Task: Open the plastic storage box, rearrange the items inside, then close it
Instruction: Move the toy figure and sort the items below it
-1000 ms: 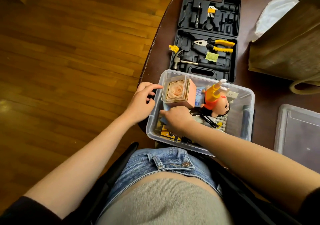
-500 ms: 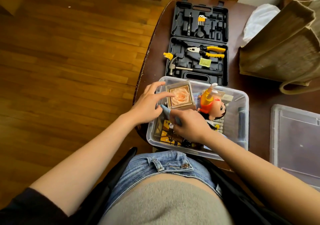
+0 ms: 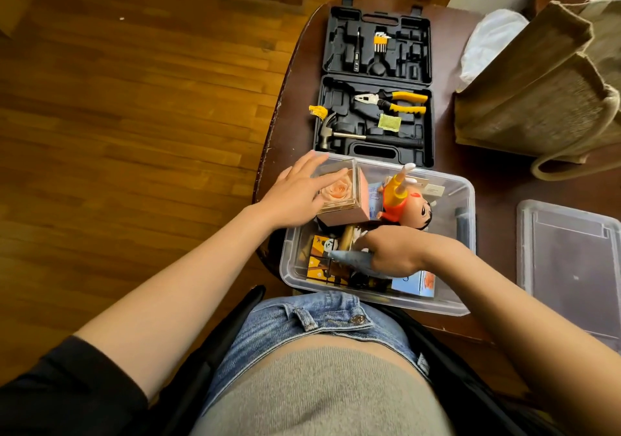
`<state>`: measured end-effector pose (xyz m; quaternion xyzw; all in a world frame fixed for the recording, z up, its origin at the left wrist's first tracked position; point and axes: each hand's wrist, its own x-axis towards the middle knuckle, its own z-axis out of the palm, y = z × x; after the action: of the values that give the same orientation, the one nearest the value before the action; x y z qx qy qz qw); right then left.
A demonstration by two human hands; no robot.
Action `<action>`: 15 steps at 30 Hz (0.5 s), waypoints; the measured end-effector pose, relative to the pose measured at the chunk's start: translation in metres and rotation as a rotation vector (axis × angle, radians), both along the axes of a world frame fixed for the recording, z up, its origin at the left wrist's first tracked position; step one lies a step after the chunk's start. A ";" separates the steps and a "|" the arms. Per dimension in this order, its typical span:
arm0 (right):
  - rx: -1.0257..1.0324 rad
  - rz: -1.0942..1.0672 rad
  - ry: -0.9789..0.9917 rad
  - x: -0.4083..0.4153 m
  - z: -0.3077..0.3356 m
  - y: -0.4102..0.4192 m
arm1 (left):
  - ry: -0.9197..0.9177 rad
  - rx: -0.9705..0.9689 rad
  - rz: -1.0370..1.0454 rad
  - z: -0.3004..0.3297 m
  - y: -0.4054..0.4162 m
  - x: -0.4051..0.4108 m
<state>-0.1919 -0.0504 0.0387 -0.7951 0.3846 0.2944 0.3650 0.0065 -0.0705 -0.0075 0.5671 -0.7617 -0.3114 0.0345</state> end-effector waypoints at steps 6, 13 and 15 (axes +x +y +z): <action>-0.012 -0.082 -0.048 0.013 -0.010 0.012 | 0.041 0.079 -0.057 -0.002 -0.008 -0.005; 0.131 -0.227 -0.151 0.050 -0.039 0.016 | 0.153 0.025 -0.030 -0.008 -0.007 -0.004; 0.054 -0.217 -0.133 0.059 -0.051 0.014 | 0.225 0.027 0.010 -0.008 -0.008 -0.003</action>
<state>-0.1325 -0.0364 -0.0118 -0.7563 0.4354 0.2101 0.4407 0.0035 -0.0782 -0.0159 0.5328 -0.7459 -0.3830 0.1138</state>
